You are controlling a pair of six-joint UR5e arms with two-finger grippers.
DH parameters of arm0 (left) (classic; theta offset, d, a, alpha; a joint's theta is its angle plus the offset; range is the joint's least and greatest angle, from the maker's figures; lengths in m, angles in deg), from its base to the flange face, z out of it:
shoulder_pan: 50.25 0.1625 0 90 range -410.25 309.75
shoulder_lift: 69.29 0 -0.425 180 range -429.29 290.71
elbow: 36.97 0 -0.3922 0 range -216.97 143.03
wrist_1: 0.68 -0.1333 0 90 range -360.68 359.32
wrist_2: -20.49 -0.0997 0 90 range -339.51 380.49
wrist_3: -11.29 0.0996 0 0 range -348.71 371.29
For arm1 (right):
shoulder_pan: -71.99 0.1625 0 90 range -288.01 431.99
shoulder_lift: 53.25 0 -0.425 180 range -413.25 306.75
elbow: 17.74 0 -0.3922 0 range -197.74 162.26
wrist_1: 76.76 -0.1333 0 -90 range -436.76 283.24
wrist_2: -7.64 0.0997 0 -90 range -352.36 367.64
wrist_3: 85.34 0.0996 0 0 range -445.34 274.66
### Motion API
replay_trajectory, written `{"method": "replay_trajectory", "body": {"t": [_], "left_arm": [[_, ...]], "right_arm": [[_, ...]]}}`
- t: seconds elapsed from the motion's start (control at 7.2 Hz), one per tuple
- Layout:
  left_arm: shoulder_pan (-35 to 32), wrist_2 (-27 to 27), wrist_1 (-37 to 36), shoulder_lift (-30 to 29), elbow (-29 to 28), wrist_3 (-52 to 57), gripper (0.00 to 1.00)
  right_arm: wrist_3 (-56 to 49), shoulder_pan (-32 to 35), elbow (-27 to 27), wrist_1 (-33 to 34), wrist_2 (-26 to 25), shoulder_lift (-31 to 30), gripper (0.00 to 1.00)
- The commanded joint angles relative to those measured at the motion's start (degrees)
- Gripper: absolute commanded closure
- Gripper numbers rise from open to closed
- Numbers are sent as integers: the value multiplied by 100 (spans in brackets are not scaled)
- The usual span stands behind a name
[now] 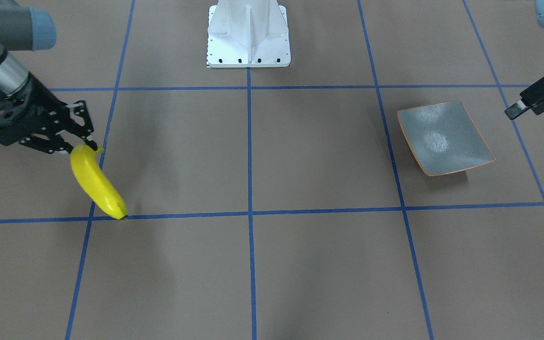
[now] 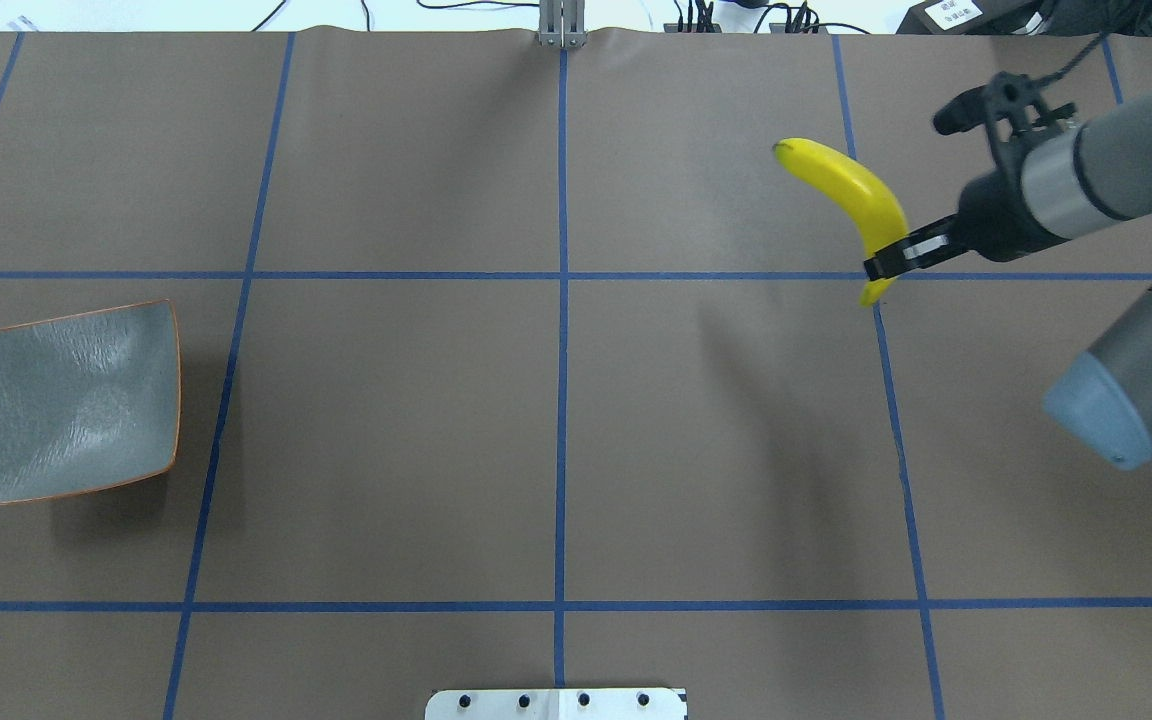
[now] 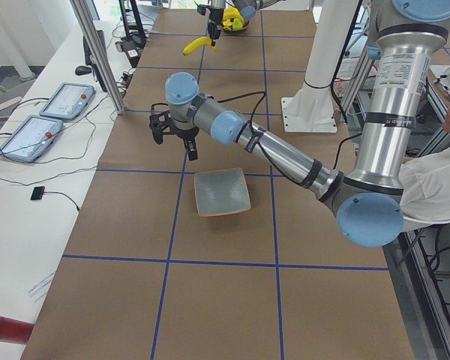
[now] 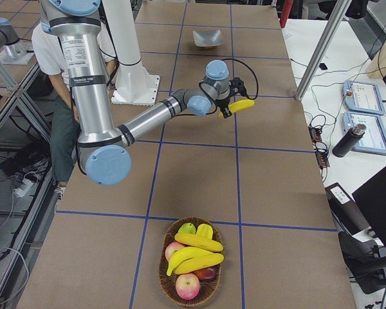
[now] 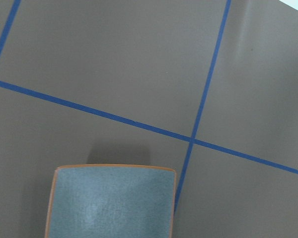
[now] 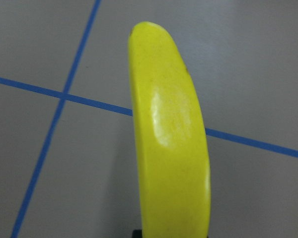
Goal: Transfer all bananas from basket to plate
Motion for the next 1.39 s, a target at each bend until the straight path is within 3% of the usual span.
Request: {"method": "replay_trajectory", "body": {"t": [0.0,0.42,0.83,1.25], "left_arm": [[406,1,12,-701,-290,-1085,0],[1234,-8,484,-1535,-518,-2877,0],[1497,-78,2107,-1896,-1246,-4486,0],[1760,-507,2429,-2320,-1486,-5151,0]], "right_arm": [[582,-851,65,196,-427,806,100],[1847,-1670,424,223,-1226,1861,100],[3322,-1934,794,179,-1534,2583,100],[4002,-2067,813,152,-1580,2917,100]]}}
